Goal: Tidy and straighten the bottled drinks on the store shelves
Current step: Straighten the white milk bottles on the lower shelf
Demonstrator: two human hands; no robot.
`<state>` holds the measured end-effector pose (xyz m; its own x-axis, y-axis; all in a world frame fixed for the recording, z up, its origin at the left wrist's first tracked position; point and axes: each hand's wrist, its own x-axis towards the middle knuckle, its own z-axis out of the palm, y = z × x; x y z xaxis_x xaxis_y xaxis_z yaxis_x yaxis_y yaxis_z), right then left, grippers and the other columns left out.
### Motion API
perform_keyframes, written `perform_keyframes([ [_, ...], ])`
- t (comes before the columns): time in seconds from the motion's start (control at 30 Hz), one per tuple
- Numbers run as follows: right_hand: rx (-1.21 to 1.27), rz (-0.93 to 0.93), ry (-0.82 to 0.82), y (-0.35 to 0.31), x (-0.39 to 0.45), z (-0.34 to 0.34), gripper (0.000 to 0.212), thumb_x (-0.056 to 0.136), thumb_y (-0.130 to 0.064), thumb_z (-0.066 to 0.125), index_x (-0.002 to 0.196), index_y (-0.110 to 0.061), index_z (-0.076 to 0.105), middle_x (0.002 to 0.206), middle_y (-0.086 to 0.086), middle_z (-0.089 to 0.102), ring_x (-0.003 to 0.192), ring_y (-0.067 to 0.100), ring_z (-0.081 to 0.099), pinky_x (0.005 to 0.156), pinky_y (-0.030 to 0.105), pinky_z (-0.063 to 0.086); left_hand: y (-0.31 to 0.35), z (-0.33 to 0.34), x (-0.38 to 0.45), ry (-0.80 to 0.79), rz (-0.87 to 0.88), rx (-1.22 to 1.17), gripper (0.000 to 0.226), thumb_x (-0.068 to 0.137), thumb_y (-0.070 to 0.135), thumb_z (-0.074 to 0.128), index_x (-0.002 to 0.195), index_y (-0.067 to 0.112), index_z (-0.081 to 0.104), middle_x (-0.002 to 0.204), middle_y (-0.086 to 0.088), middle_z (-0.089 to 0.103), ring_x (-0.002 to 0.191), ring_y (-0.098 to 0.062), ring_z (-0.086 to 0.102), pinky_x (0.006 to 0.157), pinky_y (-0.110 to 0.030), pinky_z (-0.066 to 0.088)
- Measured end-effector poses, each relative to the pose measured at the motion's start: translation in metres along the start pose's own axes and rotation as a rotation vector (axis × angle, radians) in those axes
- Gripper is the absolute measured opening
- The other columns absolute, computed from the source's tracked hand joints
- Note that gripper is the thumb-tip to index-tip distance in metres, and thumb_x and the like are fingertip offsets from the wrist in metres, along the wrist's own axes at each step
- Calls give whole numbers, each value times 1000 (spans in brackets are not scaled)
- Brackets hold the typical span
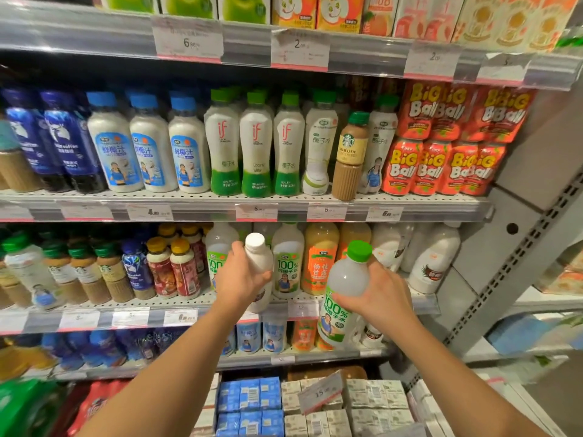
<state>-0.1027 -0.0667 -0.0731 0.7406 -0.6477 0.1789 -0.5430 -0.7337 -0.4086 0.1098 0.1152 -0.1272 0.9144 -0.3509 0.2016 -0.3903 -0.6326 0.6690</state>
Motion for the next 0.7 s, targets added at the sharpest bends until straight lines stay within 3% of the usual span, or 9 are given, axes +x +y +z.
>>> perform_keyframes([
  [0.23, -23, -142, -76, -43, 10, 9, 80, 67, -71, 78, 128, -26, 53, 121, 0, 64, 113, 27, 62, 82, 34, 44, -35, -25, -41, 86, -77, -232, 71, 64, 47, 86, 116, 31, 40, 105, 6, 64, 92, -21, 66, 75, -43, 59],
  [0.47, 16, -232, -154, -96, 31, 39, 84, 64, -74, 77, 126, -21, 57, 120, 2, 66, 113, 29, 63, 80, 33, 46, -73, -78, -77, 148, -93, -235, 74, 65, 42, 90, 120, 34, 41, 99, 12, 62, 87, -15, 64, 65, -36, 55],
  [0.57, 56, -248, -149, -117, 43, 51, 88, 58, -76, 76, 126, -23, 57, 119, 3, 68, 110, 30, 66, 83, 36, 53, -86, -100, -91, 164, -110, -233, 72, 61, 50, 86, 117, 41, 42, 97, 13, 64, 80, -17, 68, 63, -44, 59],
  [0.7, 54, -264, -135, -137, 56, 68, 85, 60, -74, 78, 125, -24, 57, 120, 5, 68, 112, 32, 65, 86, 37, 52, -97, -118, -110, 178, -124, -170, 66, 60, 50, 84, 110, 42, 43, 96, 17, 64, 86, -13, 66, 68, -39, 56],
])
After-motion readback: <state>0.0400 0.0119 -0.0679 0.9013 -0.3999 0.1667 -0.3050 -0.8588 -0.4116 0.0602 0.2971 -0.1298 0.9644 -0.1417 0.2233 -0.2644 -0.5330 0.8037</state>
